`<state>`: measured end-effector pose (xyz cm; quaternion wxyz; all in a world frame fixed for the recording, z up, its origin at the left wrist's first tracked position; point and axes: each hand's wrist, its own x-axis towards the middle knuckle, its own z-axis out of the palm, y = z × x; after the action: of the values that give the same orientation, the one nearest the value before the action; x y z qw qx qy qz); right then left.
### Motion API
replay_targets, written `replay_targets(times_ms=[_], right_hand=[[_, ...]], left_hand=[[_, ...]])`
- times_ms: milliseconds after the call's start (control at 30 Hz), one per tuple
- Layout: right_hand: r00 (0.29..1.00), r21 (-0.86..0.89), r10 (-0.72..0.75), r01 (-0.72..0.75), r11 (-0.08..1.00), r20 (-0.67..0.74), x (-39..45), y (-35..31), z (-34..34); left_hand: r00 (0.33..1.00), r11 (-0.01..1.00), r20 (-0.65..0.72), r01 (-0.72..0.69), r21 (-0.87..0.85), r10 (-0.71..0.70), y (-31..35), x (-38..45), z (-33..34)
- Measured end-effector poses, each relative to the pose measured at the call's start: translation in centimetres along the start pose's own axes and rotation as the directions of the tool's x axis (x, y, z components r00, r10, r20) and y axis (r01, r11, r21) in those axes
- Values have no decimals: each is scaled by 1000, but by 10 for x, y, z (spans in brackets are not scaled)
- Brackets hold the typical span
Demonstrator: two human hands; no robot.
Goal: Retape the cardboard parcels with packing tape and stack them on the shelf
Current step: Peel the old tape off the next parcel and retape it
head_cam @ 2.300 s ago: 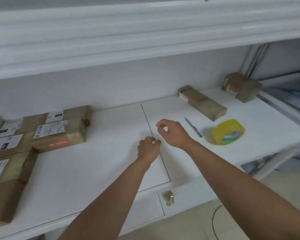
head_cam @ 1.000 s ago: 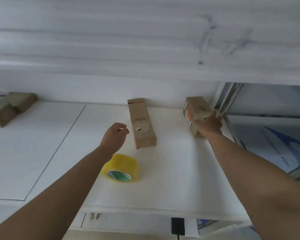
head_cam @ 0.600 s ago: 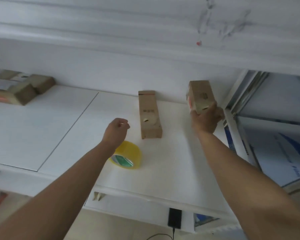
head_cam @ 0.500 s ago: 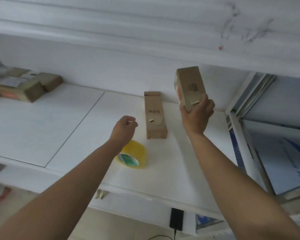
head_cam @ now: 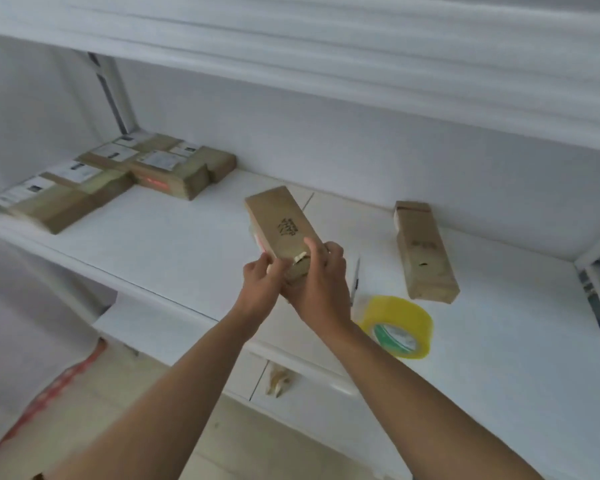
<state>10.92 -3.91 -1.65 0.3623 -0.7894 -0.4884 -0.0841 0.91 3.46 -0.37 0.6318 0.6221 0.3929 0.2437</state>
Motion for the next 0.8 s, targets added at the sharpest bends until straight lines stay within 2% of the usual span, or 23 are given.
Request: replay_targets(times_ms=[167,333,567,700,800], right_hand=[[991,-81,81,-73,994,107,-29,-21,41],[980,-88,143,-131,987,142,-49,-18,54],[983,-128,178,-171,977,45,-47,-12,55],[988,-138,148,-141,980,48,-45,-7,53],[992,-179,94,-78,981,86,-45,2,49]], left_hand=[[997,990,-36,65,124,-61,-45,5,-21],[996,969,-81,53,240,-35,-68,11,-21],[958,933,-166,-173,314,233,-54,2,-9],[947,914,-132,-237,329,293,-53,9,-12],[921,856,-102,-302,420,375,-52,14,-14]])
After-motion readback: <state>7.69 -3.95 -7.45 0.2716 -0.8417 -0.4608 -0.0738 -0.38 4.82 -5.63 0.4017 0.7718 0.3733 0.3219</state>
